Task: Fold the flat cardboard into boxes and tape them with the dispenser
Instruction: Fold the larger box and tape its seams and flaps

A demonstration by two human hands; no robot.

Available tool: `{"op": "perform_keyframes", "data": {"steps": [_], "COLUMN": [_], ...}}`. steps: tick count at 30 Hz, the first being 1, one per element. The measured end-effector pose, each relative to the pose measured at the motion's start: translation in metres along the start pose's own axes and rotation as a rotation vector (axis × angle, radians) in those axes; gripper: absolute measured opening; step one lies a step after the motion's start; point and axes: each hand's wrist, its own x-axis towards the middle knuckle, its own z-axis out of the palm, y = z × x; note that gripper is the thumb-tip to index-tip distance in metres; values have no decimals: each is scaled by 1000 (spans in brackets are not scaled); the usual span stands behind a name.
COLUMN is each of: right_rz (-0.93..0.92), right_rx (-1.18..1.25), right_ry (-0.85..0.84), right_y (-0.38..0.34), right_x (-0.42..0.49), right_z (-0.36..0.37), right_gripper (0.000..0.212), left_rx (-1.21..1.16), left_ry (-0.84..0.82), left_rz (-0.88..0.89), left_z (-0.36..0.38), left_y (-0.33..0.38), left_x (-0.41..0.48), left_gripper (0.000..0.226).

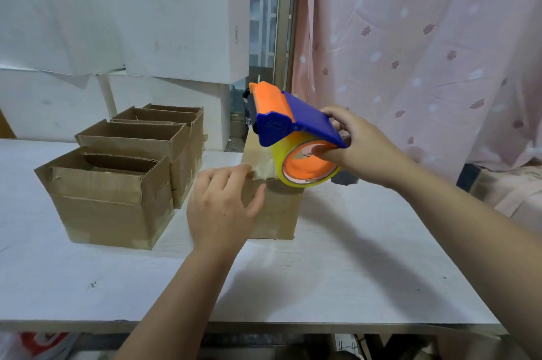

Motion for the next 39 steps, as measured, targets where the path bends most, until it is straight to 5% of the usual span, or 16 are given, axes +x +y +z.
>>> {"op": "perform_keyframes", "data": {"steps": [3, 12, 17, 20, 27, 33, 39], "right_rz": [4, -52, -121, -161, -300, -209, -211], "right_rx": [77, 71, 10, 68, -67, 128, 156], "right_ry": [3, -41, -77, -68, 28, -25, -4], "right_y": [0, 2, -2, -1, 12, 29, 23], "right_x": [0, 14, 22, 17, 10, 3, 9], "right_z": [3, -6, -6, -3, 4, 8, 6], "right_gripper": [37, 40, 50, 64, 55, 82, 78], "left_rx": [37, 8, -51, -28, 0, -57, 12], "left_ry": [-76, -153, -316, -307, -221, -215, -125], "left_rz": [-22, 41, -111, -59, 55, 60, 128], "left_z": [-2, -3, 1, 0, 0, 0, 3], "left_y": [10, 12, 13, 13, 11, 8, 9], "left_x": [6, 7, 15, 14, 7, 6, 1], "left_gripper": [40, 24, 28, 29, 40, 24, 23]}}
